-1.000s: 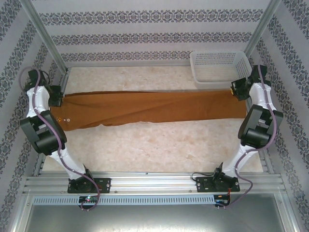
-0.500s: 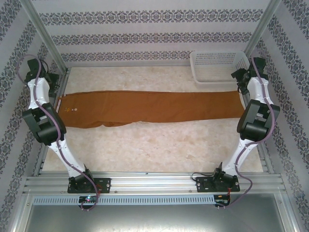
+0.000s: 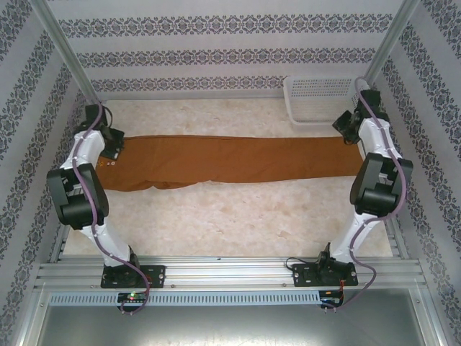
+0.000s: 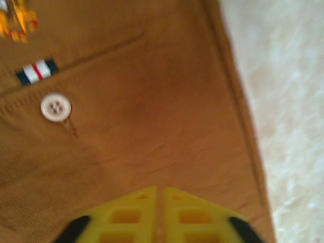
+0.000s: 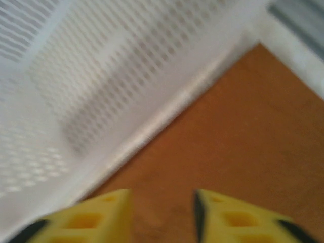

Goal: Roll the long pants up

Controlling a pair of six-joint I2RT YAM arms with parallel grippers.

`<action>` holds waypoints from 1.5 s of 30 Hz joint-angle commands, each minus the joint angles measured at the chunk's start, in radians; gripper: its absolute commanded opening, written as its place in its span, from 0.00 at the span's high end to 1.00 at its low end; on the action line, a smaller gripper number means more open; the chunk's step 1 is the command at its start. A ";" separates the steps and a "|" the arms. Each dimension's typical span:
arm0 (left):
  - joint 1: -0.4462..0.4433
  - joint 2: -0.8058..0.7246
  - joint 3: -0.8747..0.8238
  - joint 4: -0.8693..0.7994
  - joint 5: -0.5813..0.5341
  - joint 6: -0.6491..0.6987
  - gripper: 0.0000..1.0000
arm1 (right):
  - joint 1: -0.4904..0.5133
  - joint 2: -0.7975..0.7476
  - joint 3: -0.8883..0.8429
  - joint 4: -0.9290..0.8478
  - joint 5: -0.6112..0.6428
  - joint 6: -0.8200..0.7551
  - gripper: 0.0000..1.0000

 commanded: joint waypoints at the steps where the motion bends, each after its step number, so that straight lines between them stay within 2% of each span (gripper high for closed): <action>1: -0.010 -0.013 0.011 0.039 0.002 0.033 0.32 | -0.051 0.029 0.035 -0.087 0.062 -0.079 0.14; 2: -0.010 -0.015 0.018 0.029 -0.004 0.047 0.07 | -0.063 0.041 0.055 -0.091 0.068 -0.090 0.14; 3: -0.010 -0.016 0.024 0.020 -0.011 0.057 0.00 | -0.071 0.053 0.075 -0.098 0.076 -0.099 0.14; 9: -0.009 -0.001 0.079 -0.044 -0.030 0.086 0.00 | -0.096 0.175 0.225 -0.212 0.170 -0.169 0.12; 21: -0.010 -0.009 0.140 -0.101 -0.075 0.062 0.00 | -0.114 0.377 0.353 -0.340 0.102 -0.226 0.12; 24: -0.010 -0.015 0.143 -0.118 -0.090 0.062 0.00 | -0.112 0.412 0.361 -0.355 0.063 -0.235 0.16; 28: -0.010 -0.023 0.137 -0.126 -0.091 0.059 0.00 | -0.092 0.473 0.410 -0.427 0.076 -0.266 0.28; 34: -0.009 -0.042 0.118 -0.131 -0.104 0.062 0.00 | -0.066 0.478 0.397 -0.476 0.162 -0.312 0.43; 35: -0.008 -0.045 0.116 -0.132 -0.105 0.064 0.00 | -0.064 0.477 0.387 -0.484 0.180 -0.317 0.52; 36: -0.007 -0.047 0.114 -0.133 -0.104 0.065 0.00 | -0.061 0.474 0.375 -0.486 0.201 -0.320 0.78; 37: -0.007 -0.050 0.112 -0.135 -0.104 0.065 0.00 | -0.058 0.470 0.361 -0.484 0.220 -0.319 1.00; 42: -0.002 -0.064 0.106 -0.123 -0.076 0.071 0.00 | -0.075 0.401 0.268 -0.464 0.240 -0.280 1.00; 45: 0.000 -0.076 0.110 -0.122 -0.062 0.083 0.00 | -0.106 0.305 0.204 -0.448 0.303 -0.254 1.00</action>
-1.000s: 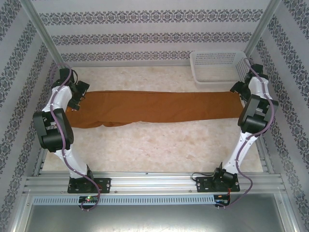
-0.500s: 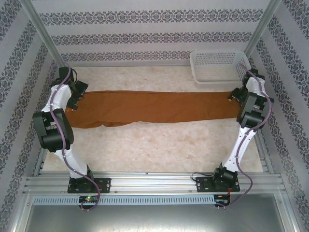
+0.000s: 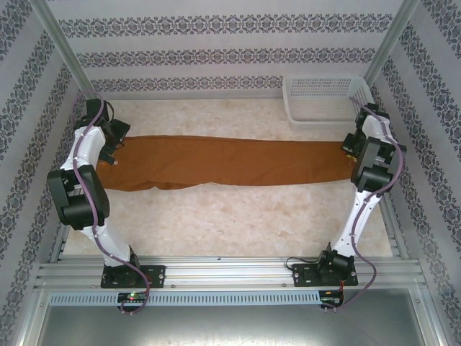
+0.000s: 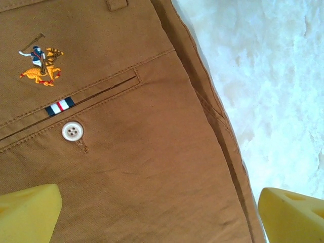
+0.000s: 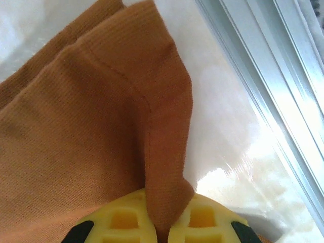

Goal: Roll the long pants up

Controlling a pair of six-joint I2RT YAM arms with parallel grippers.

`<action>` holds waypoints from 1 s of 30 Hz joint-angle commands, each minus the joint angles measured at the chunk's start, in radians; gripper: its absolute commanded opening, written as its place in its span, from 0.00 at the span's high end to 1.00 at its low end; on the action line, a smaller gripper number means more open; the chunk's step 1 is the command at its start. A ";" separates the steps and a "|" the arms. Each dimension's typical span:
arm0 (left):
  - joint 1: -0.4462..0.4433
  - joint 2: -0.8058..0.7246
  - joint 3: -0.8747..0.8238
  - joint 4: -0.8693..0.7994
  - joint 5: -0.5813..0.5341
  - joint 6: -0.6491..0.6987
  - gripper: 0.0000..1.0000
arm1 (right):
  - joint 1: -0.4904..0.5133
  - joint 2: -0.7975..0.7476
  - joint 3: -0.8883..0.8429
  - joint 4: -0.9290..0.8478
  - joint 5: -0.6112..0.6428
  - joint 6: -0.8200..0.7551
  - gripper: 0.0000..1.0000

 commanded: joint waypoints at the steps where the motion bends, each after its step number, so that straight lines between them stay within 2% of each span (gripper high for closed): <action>1: 0.005 -0.048 -0.002 -0.030 0.015 0.033 0.00 | -0.037 -0.060 -0.110 -0.116 0.099 0.014 1.00; 6: 0.016 -0.058 0.008 -0.040 0.050 0.051 0.00 | -0.096 -0.314 -0.179 -0.074 0.170 0.058 1.00; 11: 0.022 -0.083 -0.010 -0.034 0.081 0.058 0.00 | -0.121 -0.507 -0.145 -0.098 0.267 0.045 1.00; 17: 0.032 -0.115 -0.013 -0.042 0.109 0.075 0.00 | -0.102 -0.677 -0.070 -0.143 0.215 0.036 1.00; 20: 0.033 -0.133 -0.017 -0.045 0.117 0.078 0.00 | -0.003 -0.744 -0.056 -0.162 0.072 0.075 1.00; 24: 0.033 -0.157 -0.022 -0.051 0.127 0.073 0.00 | 0.218 -0.841 -0.116 -0.072 -0.113 0.216 1.00; 27: 0.035 -0.175 -0.016 -0.059 0.127 0.075 0.00 | 0.376 -0.895 -0.227 0.128 -0.338 0.431 1.00; 30: 0.038 -0.194 -0.011 -0.065 0.124 0.075 0.00 | 0.534 -0.921 -0.404 0.517 -0.496 0.688 1.00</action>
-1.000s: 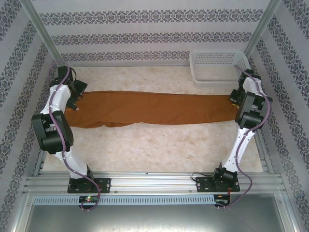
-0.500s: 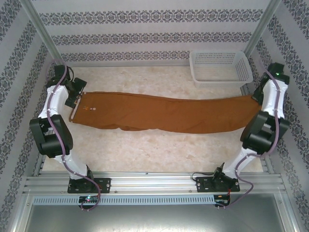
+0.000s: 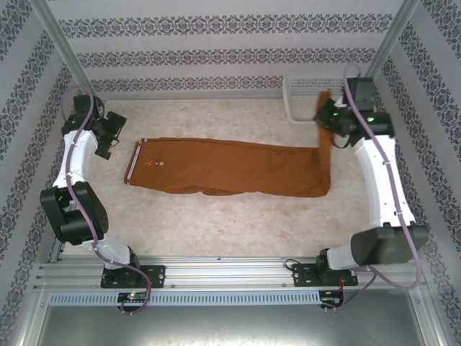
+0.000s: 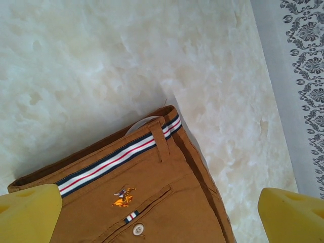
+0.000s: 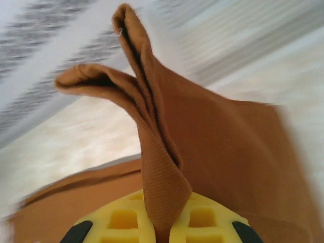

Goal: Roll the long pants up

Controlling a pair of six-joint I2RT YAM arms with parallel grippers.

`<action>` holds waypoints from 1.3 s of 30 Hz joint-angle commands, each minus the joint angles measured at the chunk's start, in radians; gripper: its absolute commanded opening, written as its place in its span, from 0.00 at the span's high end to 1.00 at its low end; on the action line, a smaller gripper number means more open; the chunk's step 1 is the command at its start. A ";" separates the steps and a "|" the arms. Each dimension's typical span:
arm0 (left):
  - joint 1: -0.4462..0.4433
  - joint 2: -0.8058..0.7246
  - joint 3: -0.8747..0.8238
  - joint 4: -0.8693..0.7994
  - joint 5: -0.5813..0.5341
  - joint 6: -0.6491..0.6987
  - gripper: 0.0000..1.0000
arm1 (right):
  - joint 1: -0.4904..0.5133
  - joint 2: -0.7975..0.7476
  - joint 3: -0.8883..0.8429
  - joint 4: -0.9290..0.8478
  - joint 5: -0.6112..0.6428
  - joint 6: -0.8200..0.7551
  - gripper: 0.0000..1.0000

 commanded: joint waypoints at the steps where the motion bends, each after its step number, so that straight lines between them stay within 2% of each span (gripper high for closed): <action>1: 0.013 -0.048 0.000 -0.044 0.010 0.023 0.00 | 0.129 -0.007 -0.130 0.446 -0.243 0.346 1.00; 5: 0.015 -0.059 0.010 -0.049 0.019 0.021 0.00 | 0.263 0.119 -0.119 0.701 -0.282 0.484 1.00; 8: 0.016 -0.064 0.019 -0.052 0.024 0.022 0.00 | 0.334 0.251 -0.009 0.813 -0.326 0.559 1.00; 14: 0.030 -0.072 0.024 -0.061 0.030 0.026 0.00 | 0.462 0.518 0.361 0.786 -0.355 0.617 1.00; 19: 0.049 -0.074 0.023 -0.064 0.042 0.036 0.00 | 0.548 0.734 0.694 0.684 -0.360 0.643 1.00; 25: 0.070 -0.068 0.021 -0.069 0.064 0.056 0.00 | 0.629 0.973 0.958 0.649 -0.370 0.722 1.00; 28: 0.077 -0.065 0.018 -0.070 0.071 0.065 0.00 | 0.654 1.060 1.016 0.637 -0.378 0.748 0.99; 39: 0.093 -0.061 -0.009 -0.065 0.084 0.081 0.00 | 0.703 1.202 1.004 0.683 -0.358 0.801 0.98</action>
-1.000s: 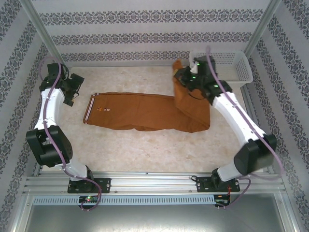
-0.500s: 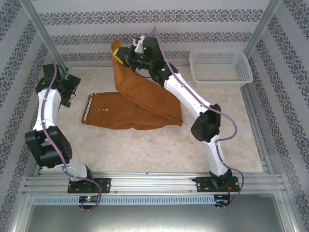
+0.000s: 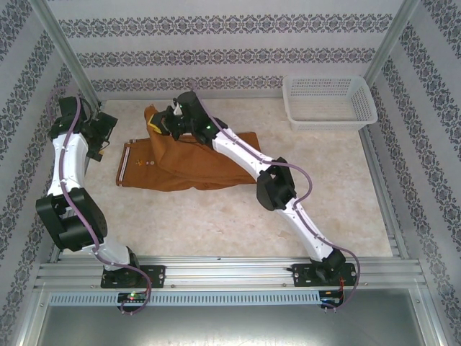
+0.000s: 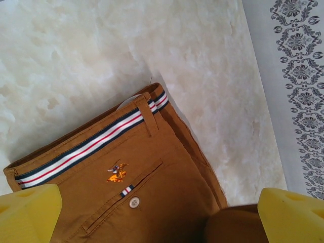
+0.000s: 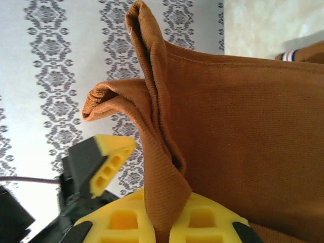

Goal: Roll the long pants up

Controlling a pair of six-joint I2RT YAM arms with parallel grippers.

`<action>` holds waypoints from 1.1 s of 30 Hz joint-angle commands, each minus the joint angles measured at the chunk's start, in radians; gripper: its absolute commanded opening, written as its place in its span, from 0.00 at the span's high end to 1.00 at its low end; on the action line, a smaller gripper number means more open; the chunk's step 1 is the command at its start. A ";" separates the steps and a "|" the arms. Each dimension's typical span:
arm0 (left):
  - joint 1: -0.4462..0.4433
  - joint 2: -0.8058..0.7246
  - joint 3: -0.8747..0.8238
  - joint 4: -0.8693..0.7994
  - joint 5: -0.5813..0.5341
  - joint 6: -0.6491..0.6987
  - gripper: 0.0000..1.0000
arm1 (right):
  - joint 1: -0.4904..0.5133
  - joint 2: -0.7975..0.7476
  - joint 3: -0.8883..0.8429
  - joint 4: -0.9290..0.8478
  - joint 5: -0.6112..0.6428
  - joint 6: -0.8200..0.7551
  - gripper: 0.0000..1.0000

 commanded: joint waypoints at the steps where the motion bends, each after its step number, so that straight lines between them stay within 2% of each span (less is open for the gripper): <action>1: 0.010 -0.018 -0.011 -0.027 0.013 0.030 0.00 | 0.017 0.011 0.027 0.071 0.001 0.040 0.98; 5: 0.010 -0.019 -0.018 -0.027 0.015 0.030 0.00 | 0.033 0.038 0.038 0.075 0.019 0.051 0.97; 7: 0.010 -0.021 -0.022 -0.026 0.017 0.030 0.00 | 0.042 0.052 0.046 0.078 0.027 0.056 0.94; 8: 0.010 -0.023 -0.024 -0.027 0.016 0.032 0.00 | 0.046 0.059 0.050 0.083 0.032 0.060 0.84; 10: 0.011 -0.026 -0.025 -0.030 0.014 0.035 0.00 | 0.052 0.078 0.061 0.093 0.035 0.075 0.47; 12: 0.011 -0.029 -0.025 -0.035 0.010 0.039 0.00 | 0.055 0.100 0.085 0.084 0.027 0.091 0.28; 14: 0.011 -0.031 -0.024 -0.037 0.007 0.041 0.00 | 0.055 0.116 0.106 0.068 0.019 0.088 0.17; 17: 0.011 -0.035 -0.019 -0.042 0.006 0.041 0.00 | 0.052 0.112 0.110 0.043 0.003 0.060 0.14; 21: 0.011 -0.045 -0.013 -0.048 0.007 0.036 0.00 | 0.029 0.063 0.102 -0.072 -0.010 -0.070 0.18; 22: 0.011 -0.049 -0.015 -0.048 0.015 0.036 0.03 | 0.016 0.039 0.092 -0.112 -0.018 -0.122 0.24; 23: 0.011 -0.053 -0.017 -0.046 0.026 0.036 0.25 | 0.003 0.014 0.080 -0.142 -0.032 -0.174 0.36; 24: 0.009 -0.061 -0.028 -0.037 0.049 0.033 0.66 | -0.018 -0.017 0.065 -0.194 -0.055 -0.245 0.59; 25: 0.003 -0.071 -0.045 -0.025 0.073 0.023 0.98 | -0.043 -0.048 0.056 -0.274 -0.071 -0.337 0.87; 26: -0.009 -0.083 -0.066 -0.013 0.097 0.017 1.00 | -0.067 -0.074 0.054 -0.363 -0.073 -0.431 1.00; 29: -0.122 -0.141 -0.191 0.034 0.085 -0.036 1.00 | -0.172 -0.159 0.006 -0.647 0.011 -0.723 1.00; 33: -0.304 -0.175 -0.394 0.197 -0.028 -0.182 1.00 | -0.325 -0.256 -0.182 -0.767 0.084 -0.903 1.00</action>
